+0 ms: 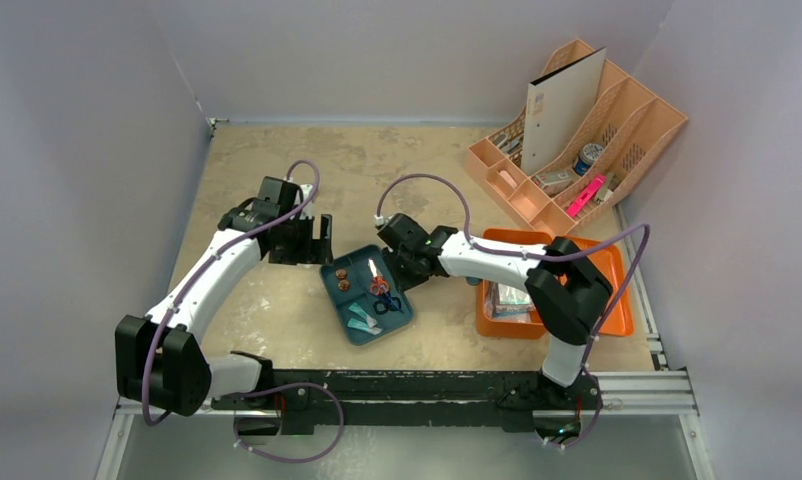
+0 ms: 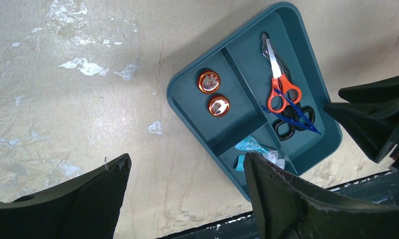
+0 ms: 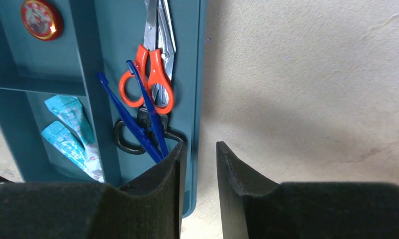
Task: Organize the medicine kit
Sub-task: Pick up the medicine box compartment at the center of the board.
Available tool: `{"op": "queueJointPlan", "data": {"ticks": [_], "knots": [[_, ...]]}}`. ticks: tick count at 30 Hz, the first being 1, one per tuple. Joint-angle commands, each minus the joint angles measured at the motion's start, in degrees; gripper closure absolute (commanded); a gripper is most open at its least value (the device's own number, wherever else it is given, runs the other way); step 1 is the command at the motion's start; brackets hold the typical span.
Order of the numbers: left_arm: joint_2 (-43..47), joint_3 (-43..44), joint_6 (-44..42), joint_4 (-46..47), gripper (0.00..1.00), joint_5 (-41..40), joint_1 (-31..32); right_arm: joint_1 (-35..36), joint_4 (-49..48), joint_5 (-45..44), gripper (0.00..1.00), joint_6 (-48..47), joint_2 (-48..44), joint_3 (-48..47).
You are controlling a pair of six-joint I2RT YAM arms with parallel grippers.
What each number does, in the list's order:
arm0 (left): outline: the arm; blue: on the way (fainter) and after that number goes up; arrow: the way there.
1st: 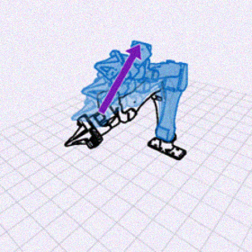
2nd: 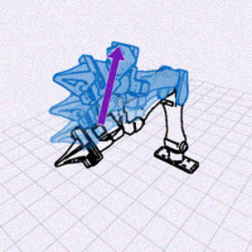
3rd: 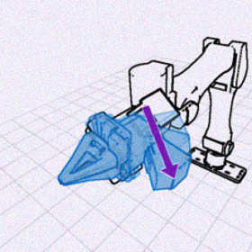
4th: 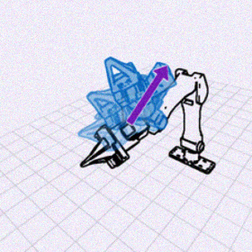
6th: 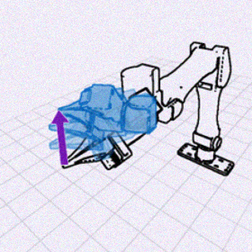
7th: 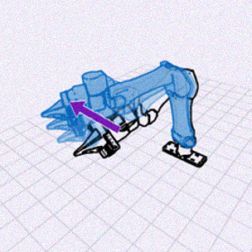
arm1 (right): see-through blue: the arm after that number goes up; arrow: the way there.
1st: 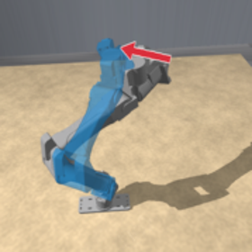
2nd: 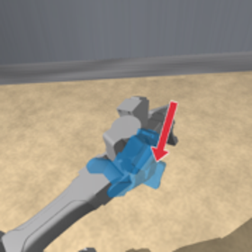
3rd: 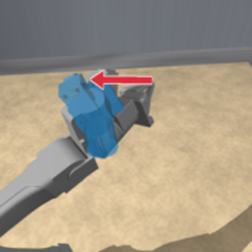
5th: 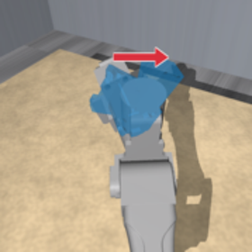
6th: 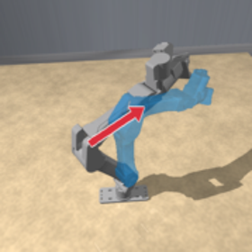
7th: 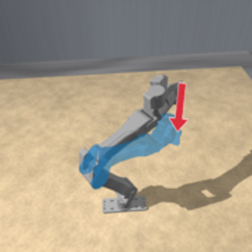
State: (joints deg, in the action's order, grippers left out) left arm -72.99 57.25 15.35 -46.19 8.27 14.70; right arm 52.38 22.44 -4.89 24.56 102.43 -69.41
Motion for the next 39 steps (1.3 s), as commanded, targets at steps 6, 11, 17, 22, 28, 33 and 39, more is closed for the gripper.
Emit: {"op": "queueJointPlan", "data": {"ticks": [6, 11, 17, 22, 28, 33, 39], "knots": [[0.1, 0.4, -2.0, -0.2, 0.18, -0.3, -0.1, 0.1, -0.5, 0.6, 0.74, -3.3, 2.7, -1.9], [1.3, 0.1, -2.0, -0.2, 0.17, -1.3, -0.1, 0.2, -0.2, 1.1, 0.79, -3.6, 4.1, -2.9], [0.8, 0.3, -2.1, -0.3, 0.17, -1.4, -0.1, 0.2, 0.7, 2.0, 0.91, -3.8, 3.4, -3.6], [1.5, -0.1, -2.2, -0.1, 0.16, -2.0, -0.1, 0.1, 2.2, 2.8, 1.00, -3.6, 0.4, -3.8], [1.5, 0.3, -1.5, -0.7, 0.15, -3.7, -0.1, -1.0, 3.8, 6.3, 1.00, -1.7, -3.9, -3.8], [3.5, 0.0, -1.1, -0.4, 0.15, -4.5, -0.1, -1.9, 7.5, 8.0, 1.00, -0.5, -7.5, -5.1], [7.1, -0.5, -0.3, 0.4, 0.15, -1.3, 0.0, -3.5, 12.5, 9.6, 1.00, -0.4, -11.3, -6.3]]}}
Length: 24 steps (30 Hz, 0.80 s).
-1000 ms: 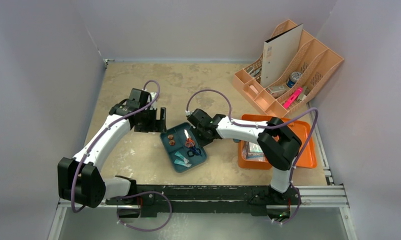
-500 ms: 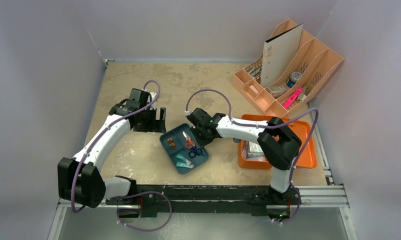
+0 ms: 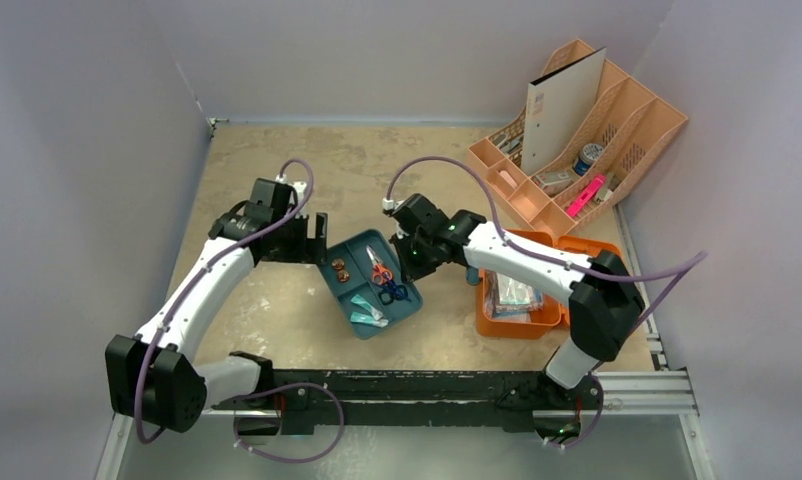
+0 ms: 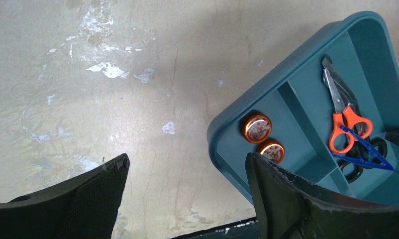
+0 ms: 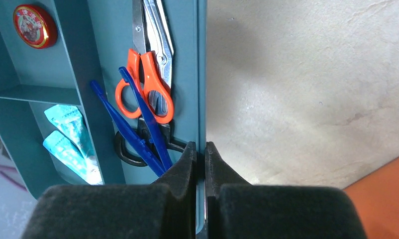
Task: Organize the medicine kit
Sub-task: Pick up the medicine box compartment at the center of the board, then place the medicine box compartment inside the medicine box.
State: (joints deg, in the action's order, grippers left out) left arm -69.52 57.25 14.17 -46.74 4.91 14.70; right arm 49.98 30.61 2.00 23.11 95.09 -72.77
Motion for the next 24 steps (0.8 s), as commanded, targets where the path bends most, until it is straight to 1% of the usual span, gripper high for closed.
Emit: {"op": "queueJointPlan", "data": {"ticks": [1, 4, 6, 11, 17, 21, 24], "knots": [[4.4, -0.6, 1.3, 0.9, 0.15, 3.8, 0.0, -1.4, 5.3, 2.8, 1.00, 0.8, -4.5, -3.1], [6.4, 0.8, 2.8, -0.4, 0.15, 12.6, 0.0, -2.6, 8.0, 2.6, 1.00, 0.2, -6.3, -3.4], [7.5, 2.2, 4.3, -0.9, 0.15, 17.0, 0.0, -3.3, 9.6, 2.3, 1.00, 0.0, -7.7, -3.1], [8.7, 4.2, 7.1, 0.9, 0.16, 25.5, 0.0, -5.9, 12.5, 1.3, 1.00, 0.0, -12.4, -1.8], [6.9, 4.2, 7.7, 2.3, 0.16, 30.6, 0.0, -9.7, 15.9, 1.4, 1.00, -1.3, -17.2, -2.1], [6.0, 3.0, 7.9, 3.5, 0.17, 31.7, 0.0, -12.0, 20.6, 0.5, 1.00, -2.2, -20.3, -3.5], [5.1, 2.8, 8.6, 5.1, 0.17, 34.2, 0.0, -14.0, 24.5, -0.5, 1.00, -2.8, -22.2, -4.2]]}}
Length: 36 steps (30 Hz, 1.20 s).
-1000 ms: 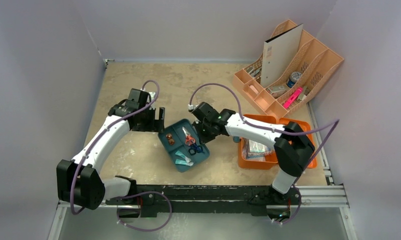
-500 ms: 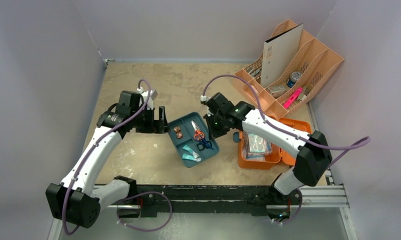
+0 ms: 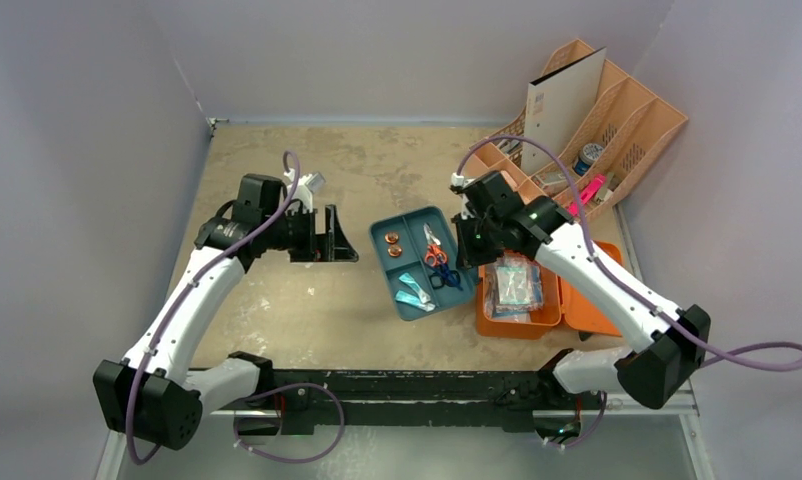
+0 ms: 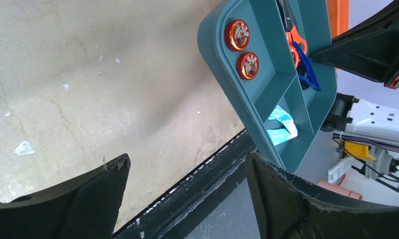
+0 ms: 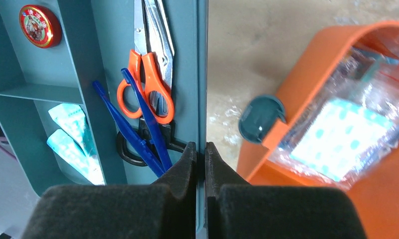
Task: Organize the medicine kit
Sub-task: Place the medicine box compartment inside the medicine box.
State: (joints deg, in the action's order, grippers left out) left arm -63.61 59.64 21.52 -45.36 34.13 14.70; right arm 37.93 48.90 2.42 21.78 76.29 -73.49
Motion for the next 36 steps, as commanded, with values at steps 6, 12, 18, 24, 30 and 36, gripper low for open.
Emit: {"op": "queueJointPlan", "data": {"ticks": [6, 12, 18, 24, 30, 36], "knots": [[-3.0, -0.2, 1.0, 5.1, 0.17, 7.9, 0.0, -5.4, 14.3, -4.9, 1.00, -1.1, -7.6, -4.5], [-6.0, -2.8, -0.6, 7.1, 0.17, 6.5, 0.0, -10.1, 19.9, -7.0, 1.00, -1.7, -11.1, -4.0], [-9.4, -5.8, -0.5, 10.8, 0.17, 6.5, 0.0, -15.9, 21.7, -11.7, 1.00, -5.5, -11.8, -2.3], [-8.7, -7.3, -0.1, 12.3, 0.19, 1.5, -0.1, -24.3, 22.0, -11.0, 1.00, -10.9, -11.8, -0.5], [-8.5, -7.0, -1.2, 11.2, 0.19, 1.3, -0.1, -29.6, 18.1, -8.9, 1.00, -15.9, -11.3, 2.6], [-9.2, -6.7, -1.2, 12.0, 0.19, 3.9, -0.1, -30.6, 12.8, -13.6, 1.00, -20.3, -13.1, 6.6]]}}
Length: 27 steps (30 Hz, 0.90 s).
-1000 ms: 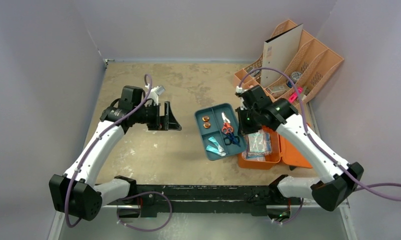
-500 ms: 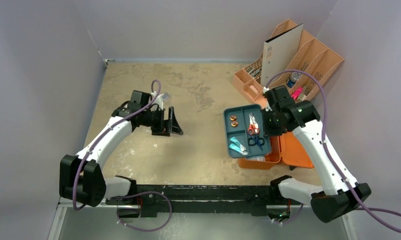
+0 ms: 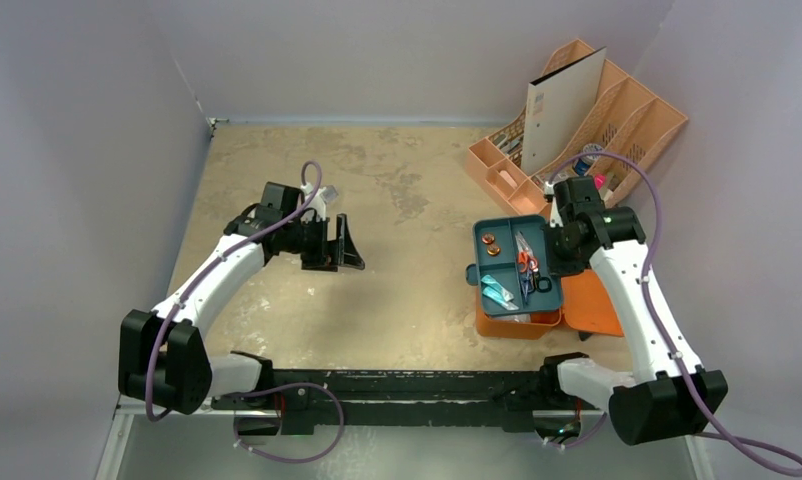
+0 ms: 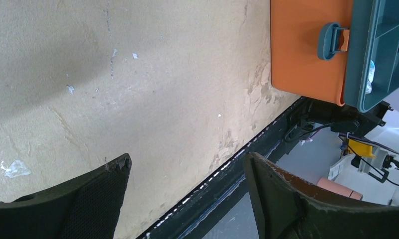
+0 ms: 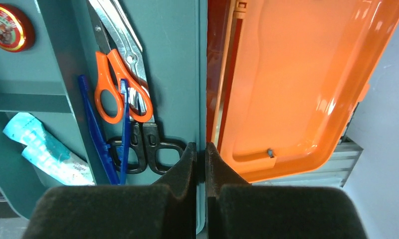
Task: Organize the medicine kit
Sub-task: Place the medicine box compartment inside the medicine box.
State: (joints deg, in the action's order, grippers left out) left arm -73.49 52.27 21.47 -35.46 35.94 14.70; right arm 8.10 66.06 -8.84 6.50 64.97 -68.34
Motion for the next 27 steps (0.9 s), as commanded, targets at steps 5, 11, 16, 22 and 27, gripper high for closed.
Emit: {"op": "queueJointPlan", "data": {"ticks": [5, 11, 16, 22, 27], "knots": [[2.0, 0.7, -1.6, 2.0, 0.19, 2.1, -0.1, -2.7, -6.6, -3.2, 1.00, -6.2, -3.1, 3.2], [2.4, -0.3, -1.2, 2.8, 0.19, 4.9, -0.1, -4.0, -6.4, -4.3, 1.00, -5.6, -4.2, 3.0], [2.4, -0.2, -1.2, 3.1, 0.19, 6.1, -0.1, -4.1, -6.0, -1.9, 1.00, -4.5, -4.9, 2.8], [3.4, -0.4, -1.3, 2.9, 0.19, 6.3, -0.1, -4.1, -5.3, 0.6, 1.00, -0.3, -4.9, 2.7], [4.7, -0.7, -1.1, 3.1, 0.19, 5.9, -0.1, -4.1, -3.7, -0.8, 1.00, 0.3, -4.7, 1.4]]}}
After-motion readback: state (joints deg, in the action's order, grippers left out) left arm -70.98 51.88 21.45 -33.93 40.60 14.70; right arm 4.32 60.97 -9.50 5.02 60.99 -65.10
